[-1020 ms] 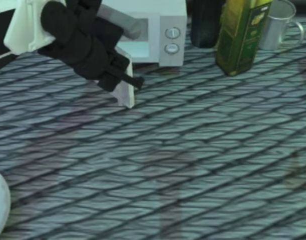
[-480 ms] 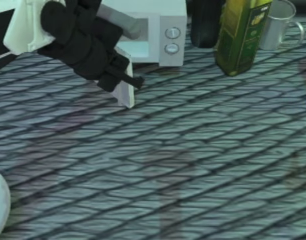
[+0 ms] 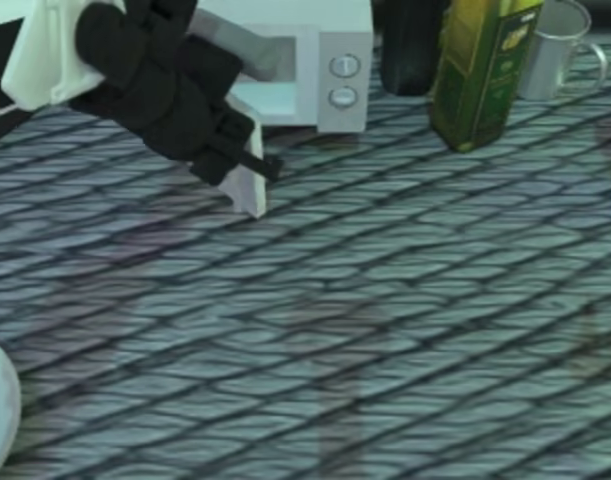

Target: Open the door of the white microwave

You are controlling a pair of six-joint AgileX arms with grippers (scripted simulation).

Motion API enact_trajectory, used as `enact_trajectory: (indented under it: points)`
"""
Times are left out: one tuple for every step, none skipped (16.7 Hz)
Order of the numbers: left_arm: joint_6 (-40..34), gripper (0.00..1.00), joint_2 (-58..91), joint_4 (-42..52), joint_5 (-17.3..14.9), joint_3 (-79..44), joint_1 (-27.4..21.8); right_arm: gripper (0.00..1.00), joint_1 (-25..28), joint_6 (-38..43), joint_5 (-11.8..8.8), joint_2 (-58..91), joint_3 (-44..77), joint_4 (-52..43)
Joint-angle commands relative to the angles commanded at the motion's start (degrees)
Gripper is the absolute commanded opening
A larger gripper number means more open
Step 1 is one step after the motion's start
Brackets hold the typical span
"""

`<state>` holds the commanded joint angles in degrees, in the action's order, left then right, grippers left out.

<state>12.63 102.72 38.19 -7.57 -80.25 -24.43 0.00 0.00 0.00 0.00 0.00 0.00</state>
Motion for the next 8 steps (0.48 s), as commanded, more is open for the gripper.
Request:
enact_trajectory:
  points:
    - [1.2,0.00,-0.4,0.1,-0.6,0.4,0.5,1.00,0.0,0.0,0.0,0.0,0.0,0.0]
    - [2.4,0.00,-0.7,0.3,-1.2,0.8,1.0,1.00,0.0,0.0,0.0,0.0,0.0,0.0]
    - [3.6,0.00,-1.1,0.4,-1.8,1.2,1.5,1.00,0.0,0.0,0.0,0.0,0.0,0.0]
    - [4.6,0.00,-1.4,0.5,-2.3,1.5,1.9,1.00,0.0,0.0,0.0,0.0,0.0,0.0]
    - [5.4,0.00,-1.7,0.6,-2.6,1.7,2.3,1.00,0.0,0.0,0.0,0.0,0.0,0.0]
    - [5.7,0.00,-1.8,0.6,-2.8,1.8,2.4,1.00,0.0,0.0,0.0,0.0,0.0,0.0]
    - [5.7,0.00,-1.8,0.6,-2.8,1.8,2.4,1.00,0.0,0.0,0.0,0.0,0.0,0.0]
    - [5.7,0.00,-1.8,0.6,-2.8,1.8,2.4,1.00,0.0,0.0,0.0,0.0,0.0,0.0]
